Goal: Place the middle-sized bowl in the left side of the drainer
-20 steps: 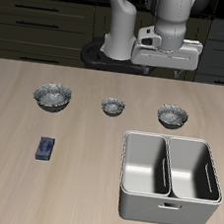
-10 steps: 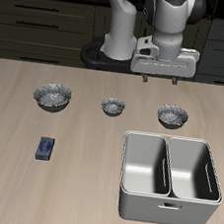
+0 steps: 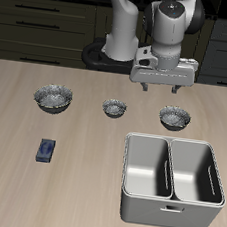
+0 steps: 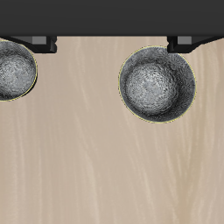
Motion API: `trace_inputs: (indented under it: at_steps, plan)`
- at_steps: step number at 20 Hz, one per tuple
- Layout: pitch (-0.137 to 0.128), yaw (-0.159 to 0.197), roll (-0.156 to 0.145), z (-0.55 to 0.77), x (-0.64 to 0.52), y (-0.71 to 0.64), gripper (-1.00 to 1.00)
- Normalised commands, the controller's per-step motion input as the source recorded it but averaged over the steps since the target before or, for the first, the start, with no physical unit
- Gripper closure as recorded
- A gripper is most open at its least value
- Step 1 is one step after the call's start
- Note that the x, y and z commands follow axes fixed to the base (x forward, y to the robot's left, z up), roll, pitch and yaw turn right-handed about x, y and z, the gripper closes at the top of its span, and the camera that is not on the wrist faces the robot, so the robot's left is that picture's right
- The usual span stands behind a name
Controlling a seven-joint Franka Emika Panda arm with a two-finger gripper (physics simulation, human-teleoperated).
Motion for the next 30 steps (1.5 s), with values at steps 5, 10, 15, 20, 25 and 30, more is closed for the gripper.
trace_inputs:
  at_steps: [5,10,15,20,25,30]
  plan:
    - [-0.016,-0.009,0.011,-0.09,-0.06,0.02,-1.00]
    - [0.004,0.008,0.005,-0.22,0.01,0.02,-1.00]
    - [0.014,-0.003,0.011,-0.22,0.03,0.01,-1.00]
    - [0.016,0.011,-0.001,-0.26,0.03,0.00,-1.00]
    - [0.025,-0.002,0.016,-0.19,-0.02,0.01,-1.00]
    - [0.032,0.007,0.010,-0.22,0.00,-0.01,-1.00]
